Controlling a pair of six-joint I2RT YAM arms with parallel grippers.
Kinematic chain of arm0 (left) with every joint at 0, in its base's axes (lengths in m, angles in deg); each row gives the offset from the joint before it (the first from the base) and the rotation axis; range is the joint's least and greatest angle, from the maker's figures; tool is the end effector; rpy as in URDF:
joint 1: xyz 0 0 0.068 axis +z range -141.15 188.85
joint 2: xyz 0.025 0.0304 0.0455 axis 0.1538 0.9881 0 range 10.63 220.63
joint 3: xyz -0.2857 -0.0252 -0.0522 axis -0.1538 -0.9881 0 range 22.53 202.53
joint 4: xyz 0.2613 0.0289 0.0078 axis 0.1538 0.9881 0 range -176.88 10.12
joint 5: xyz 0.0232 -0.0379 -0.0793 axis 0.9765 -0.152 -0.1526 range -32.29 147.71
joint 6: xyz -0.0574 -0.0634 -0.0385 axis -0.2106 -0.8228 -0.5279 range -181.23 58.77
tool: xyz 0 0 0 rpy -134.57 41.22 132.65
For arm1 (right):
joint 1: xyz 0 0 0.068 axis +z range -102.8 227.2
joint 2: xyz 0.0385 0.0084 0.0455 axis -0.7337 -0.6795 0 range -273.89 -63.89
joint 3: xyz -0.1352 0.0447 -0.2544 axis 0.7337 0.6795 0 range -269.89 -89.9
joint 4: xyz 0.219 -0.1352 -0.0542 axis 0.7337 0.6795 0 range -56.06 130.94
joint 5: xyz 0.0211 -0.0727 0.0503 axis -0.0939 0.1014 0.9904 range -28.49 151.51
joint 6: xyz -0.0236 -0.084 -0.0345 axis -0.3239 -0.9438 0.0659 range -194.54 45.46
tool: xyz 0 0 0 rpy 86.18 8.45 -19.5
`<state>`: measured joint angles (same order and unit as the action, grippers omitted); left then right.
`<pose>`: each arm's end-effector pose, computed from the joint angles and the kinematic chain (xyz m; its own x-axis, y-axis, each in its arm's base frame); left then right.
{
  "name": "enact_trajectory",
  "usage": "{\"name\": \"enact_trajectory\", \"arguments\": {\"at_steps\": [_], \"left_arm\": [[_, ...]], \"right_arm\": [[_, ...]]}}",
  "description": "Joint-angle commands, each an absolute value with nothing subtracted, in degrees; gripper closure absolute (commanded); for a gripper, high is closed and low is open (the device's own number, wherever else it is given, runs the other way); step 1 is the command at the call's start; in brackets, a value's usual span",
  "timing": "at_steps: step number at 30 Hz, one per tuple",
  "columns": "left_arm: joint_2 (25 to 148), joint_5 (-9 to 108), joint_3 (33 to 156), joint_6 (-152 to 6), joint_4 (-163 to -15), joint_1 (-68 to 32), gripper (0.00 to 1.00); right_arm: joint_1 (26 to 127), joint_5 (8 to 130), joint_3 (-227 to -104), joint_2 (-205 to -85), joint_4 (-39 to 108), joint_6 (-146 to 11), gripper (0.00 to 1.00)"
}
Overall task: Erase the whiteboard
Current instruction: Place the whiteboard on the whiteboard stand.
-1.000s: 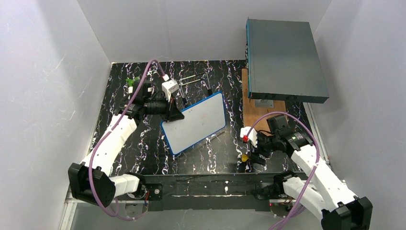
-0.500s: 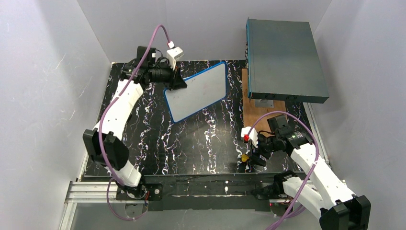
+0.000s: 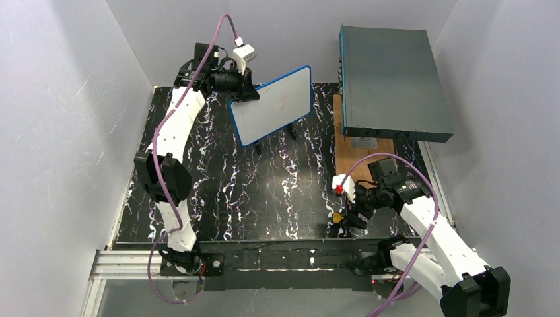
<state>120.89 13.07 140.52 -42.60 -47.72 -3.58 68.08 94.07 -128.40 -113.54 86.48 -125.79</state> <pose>0.4453 -0.1590 0.4018 -0.2465 0.2872 -0.9256 0.8627 0.5002 -0.0745 0.1282 0.0977 0.2104 -0.1160 -0.7479 -0.6537 -0.9807 0.1905 -0.0439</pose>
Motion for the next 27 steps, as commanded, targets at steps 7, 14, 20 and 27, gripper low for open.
{"name": "enact_trajectory", "arguments": {"at_steps": [7,14,20,27], "left_arm": [[126.02,1.28,149.66,-39.99,-49.63,0.73,1.00],[130.22,-5.30,150.59,-40.65,-51.78,3.77,1.00],[132.14,-7.44,150.80,-39.68,-51.81,4.10,1.00],[133.36,-7.33,150.97,-36.81,-49.85,4.28,1.00]], "right_arm": [[67.07,93.47,-130.50,-116.31,86.45,-126.10,0.20],[66.21,93.15,-130.68,-118.22,86.50,-125.89,0.20],[65.66,93.07,-130.85,-119.43,86.58,-125.84,0.20],[65.24,93.30,-130.85,-119.64,86.68,-125.87,0.20]]}}
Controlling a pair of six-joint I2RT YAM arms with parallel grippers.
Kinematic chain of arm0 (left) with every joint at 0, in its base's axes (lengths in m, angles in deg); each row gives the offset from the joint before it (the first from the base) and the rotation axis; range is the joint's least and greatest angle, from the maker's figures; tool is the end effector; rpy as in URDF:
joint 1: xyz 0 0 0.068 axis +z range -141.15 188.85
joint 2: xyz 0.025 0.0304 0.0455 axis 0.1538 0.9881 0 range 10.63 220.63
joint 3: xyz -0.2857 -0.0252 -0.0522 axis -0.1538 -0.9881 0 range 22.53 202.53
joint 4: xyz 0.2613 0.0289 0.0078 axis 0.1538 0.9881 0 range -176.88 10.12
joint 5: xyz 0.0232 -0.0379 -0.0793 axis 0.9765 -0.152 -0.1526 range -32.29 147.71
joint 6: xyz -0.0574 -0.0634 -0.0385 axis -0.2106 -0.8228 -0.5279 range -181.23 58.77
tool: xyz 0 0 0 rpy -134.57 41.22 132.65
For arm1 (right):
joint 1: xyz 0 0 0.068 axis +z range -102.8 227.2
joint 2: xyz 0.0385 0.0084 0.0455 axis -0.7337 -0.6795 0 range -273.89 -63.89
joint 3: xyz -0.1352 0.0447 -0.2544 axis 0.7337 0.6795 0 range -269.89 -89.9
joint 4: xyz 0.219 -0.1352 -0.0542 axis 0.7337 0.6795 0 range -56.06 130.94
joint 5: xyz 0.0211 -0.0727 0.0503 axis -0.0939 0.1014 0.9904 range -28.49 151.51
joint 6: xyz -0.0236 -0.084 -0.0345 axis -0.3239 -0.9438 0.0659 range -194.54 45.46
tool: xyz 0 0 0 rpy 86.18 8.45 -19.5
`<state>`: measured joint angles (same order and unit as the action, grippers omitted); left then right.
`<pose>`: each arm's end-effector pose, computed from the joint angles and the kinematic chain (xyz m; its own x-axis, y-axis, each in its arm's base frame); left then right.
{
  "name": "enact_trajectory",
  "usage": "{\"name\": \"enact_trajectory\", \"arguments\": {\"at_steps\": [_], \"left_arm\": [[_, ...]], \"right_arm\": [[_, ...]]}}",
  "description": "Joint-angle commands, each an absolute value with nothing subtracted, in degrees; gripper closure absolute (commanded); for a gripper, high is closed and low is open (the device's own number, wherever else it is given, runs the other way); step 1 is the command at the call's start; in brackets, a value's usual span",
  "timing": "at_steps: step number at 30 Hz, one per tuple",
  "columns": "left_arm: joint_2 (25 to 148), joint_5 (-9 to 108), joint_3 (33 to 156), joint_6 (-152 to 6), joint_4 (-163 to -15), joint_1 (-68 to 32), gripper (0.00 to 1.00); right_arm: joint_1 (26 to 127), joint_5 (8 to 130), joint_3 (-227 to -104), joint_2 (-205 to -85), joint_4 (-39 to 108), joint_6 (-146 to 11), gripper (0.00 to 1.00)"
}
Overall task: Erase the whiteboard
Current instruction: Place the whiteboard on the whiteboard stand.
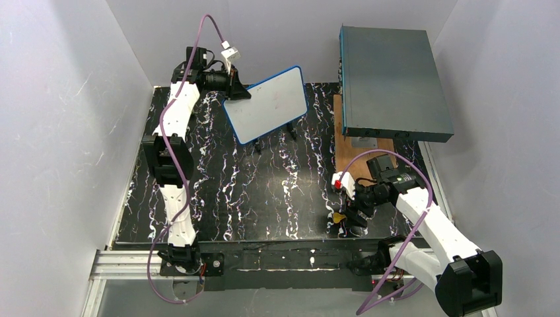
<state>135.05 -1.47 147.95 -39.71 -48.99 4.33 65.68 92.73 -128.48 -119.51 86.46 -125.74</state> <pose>0.5123 -0.1134 0.3409 -0.2906 0.2116 -0.9332 0.8941 0.4073 -0.1861 0.1422 0.0938 0.1953 -0.2116 -0.7736 -0.5973 -0.9701 0.2407 0.0319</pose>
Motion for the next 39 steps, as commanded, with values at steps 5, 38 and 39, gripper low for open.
{"name": "enact_trajectory", "arguments": {"at_steps": [5,38,39], "left_arm": [[134.33,-7.14,150.85,-35.97,-49.57,4.28,1.00],[137.98,-1.99,147.72,-32.54,-48.27,1.69,0.94],[137.94,-1.31,147.64,-32.64,-48.39,1.65,0.92]], "right_arm": [[65.22,93.31,-130.85,-119.70,86.76,-125.91,0.20],[65.18,93.33,-130.84,-120.25,86.94,-126.08,0.20],[65.13,93.39,-130.85,-120.17,86.93,-126.05,0.20]]}}
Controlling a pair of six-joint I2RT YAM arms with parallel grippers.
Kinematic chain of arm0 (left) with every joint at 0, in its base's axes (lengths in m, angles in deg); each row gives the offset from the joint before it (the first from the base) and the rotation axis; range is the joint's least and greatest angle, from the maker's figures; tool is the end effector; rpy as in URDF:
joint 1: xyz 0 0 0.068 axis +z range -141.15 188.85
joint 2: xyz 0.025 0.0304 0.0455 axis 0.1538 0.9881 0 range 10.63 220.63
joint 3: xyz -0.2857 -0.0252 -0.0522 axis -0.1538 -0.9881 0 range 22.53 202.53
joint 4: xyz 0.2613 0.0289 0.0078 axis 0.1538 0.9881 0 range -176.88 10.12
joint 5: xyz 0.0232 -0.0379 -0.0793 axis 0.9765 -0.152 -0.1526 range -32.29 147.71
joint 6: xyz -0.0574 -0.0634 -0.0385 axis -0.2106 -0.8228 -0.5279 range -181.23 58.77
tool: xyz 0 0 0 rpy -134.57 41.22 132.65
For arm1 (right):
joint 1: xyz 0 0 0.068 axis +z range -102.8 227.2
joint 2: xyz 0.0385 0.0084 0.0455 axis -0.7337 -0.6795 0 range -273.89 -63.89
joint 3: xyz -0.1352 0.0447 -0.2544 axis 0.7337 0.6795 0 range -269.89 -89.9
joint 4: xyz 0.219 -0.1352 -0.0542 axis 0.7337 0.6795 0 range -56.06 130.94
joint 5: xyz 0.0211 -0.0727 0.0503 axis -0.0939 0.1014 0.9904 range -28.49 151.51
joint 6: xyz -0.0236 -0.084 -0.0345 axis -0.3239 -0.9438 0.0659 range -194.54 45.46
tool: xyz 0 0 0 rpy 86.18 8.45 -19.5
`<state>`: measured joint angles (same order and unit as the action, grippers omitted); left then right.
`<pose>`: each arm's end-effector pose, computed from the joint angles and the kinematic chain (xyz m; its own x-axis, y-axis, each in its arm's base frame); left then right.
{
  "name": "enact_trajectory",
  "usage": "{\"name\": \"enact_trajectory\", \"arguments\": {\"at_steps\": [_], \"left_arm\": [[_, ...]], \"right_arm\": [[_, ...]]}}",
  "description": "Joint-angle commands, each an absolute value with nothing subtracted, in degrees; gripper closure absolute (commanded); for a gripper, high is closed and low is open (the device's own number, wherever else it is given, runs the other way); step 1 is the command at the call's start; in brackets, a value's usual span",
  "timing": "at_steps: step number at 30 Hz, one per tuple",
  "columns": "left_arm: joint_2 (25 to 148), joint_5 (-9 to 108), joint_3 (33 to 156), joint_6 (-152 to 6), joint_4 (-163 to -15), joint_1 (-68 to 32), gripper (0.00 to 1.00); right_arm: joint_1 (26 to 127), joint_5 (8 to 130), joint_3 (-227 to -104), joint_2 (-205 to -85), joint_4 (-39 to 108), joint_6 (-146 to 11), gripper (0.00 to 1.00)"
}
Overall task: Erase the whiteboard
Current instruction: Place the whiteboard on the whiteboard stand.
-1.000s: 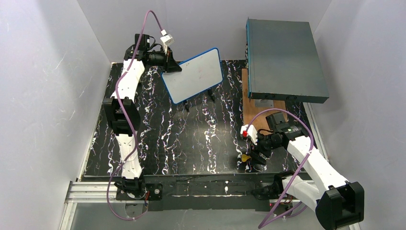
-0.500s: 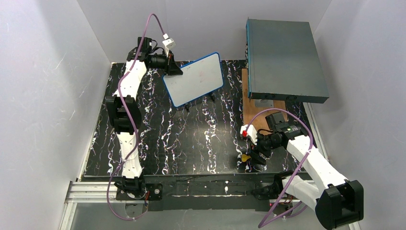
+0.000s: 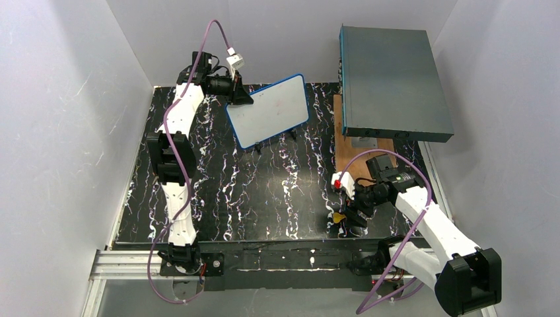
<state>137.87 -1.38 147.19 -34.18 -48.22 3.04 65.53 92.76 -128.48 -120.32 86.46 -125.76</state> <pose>0.5189 -0.1258 0.3103 -0.2684 0.2622 -0.9269 0.9163 0.3665 -0.1617 0.1435 0.0938 0.1933 -0.2213 -0.7755 -0.5913 -0.9690 0.2430 0.0439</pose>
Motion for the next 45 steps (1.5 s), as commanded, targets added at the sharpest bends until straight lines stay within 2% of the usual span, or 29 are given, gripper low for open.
{"name": "enact_trajectory", "arguments": {"at_steps": [1,13,16,18,23,40,45], "left_arm": [[137.80,-0.44,147.54,-32.68,-48.58,1.64,0.90],[137.63,8.05,147.01,-31.63,-49.00,-0.10,0.71],[137.25,10.73,147.16,-32.20,-49.56,-0.12,0.62],[136.70,12.93,147.18,-32.65,-50.11,-0.12,0.48],[135.23,14.90,146.79,-34.22,-51.40,-0.12,0.36],[129.08,25.42,142.74,-40.10,-57.97,-0.16,0.09],[124.34,26.33,143.19,-45.38,-61.16,-0.20,0.05]], "right_arm": [[65.16,93.41,-130.85,-120.22,86.94,-126.09,0.20],[65.04,93.68,-130.85,-119.79,87.18,-126.23,0.20],[65.04,93.68,-130.85,-119.79,87.18,-126.26,0.20],[65.02,93.68,-130.85,-119.78,87.21,-126.37,0.20],[64.95,93.77,-130.85,-119.66,87.29,-126.34,0.20],[64.66,93.95,-130.68,-118.81,87.28,-126.44,0.20],[64.54,93.86,-130.76,-118.50,87.18,-126.40,0.20]]}}
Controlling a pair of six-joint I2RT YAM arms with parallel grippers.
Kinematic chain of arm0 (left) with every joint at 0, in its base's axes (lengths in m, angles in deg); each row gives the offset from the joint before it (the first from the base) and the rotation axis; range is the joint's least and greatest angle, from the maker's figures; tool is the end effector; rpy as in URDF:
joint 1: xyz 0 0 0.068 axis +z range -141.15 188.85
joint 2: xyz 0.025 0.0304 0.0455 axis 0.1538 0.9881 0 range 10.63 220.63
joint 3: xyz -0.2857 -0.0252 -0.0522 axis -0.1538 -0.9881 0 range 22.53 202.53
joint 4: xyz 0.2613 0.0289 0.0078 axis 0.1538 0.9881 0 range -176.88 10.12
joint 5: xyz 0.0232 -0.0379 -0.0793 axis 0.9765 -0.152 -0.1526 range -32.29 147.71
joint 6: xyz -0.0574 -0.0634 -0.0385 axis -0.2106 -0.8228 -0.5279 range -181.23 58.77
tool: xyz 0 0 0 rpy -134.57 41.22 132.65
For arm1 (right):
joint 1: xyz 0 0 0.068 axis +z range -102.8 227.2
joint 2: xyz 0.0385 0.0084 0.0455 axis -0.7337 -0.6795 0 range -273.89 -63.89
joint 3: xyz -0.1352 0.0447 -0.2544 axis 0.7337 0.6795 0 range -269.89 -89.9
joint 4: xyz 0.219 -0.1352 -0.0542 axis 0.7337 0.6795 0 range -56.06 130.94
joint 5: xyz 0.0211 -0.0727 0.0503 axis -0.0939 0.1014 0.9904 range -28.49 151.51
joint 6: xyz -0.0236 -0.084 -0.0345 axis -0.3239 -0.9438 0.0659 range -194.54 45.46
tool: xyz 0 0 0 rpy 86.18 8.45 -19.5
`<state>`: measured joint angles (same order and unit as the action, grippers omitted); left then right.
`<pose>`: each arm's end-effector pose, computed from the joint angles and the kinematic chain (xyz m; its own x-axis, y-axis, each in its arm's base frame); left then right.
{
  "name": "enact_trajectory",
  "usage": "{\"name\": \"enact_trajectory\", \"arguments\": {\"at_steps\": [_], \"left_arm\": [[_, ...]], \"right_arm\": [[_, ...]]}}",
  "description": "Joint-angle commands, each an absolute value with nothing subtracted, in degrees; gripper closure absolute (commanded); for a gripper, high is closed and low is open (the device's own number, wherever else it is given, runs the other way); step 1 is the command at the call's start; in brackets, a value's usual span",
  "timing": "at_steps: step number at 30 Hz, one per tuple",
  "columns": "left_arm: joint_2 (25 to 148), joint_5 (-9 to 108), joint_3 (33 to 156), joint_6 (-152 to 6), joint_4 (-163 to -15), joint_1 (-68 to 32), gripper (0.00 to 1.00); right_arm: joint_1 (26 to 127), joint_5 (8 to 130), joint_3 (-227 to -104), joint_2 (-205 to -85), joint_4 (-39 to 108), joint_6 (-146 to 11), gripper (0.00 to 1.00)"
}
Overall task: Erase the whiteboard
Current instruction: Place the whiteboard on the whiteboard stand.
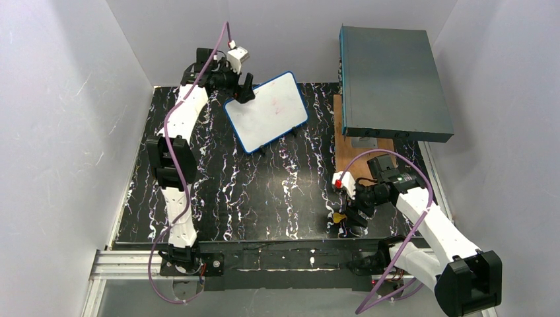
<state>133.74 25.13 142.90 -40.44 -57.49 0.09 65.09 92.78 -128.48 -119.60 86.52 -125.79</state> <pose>0.5338 -0.1284 0.3216 -0.2858 0.3468 -0.8934 0.7280 0.6848 0.0329 0.1431 0.0924 0.1951 -0.2202 -0.7716 -0.5967 -0.9677 0.2497 0.0341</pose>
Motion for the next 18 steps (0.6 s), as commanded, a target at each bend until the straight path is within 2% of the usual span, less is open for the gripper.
{"name": "enact_trajectory", "arguments": {"at_steps": [1,5,12,15,18], "left_arm": [[122.84,26.63,142.14,-46.41,-61.81,-0.19,0.03],[112.59,31.38,132.10,-53.55,-69.16,-0.07,0.02],[83.68,29.46,96.93,-76.83,-90.32,2.42,0.02],[73.52,26.01,86.75,-82.45,-89.77,2.86,0.02],[63.39,26.64,79.97,-84.14,-82.84,2.93,0.02]], "right_arm": [[64.47,93.86,-130.84,-118.28,87.19,-126.44,0.20],[64.04,94.07,-131.01,-116.34,87.17,-126.43,0.20],[63.55,95.51,-132.23,-107.66,90.99,-127.40,0.19],[63.55,98.07,-136.39,-104.30,98.01,-128.26,0.19],[63.55,98.18,-142.72,-102.39,102.08,-125.17,0.19]]}}
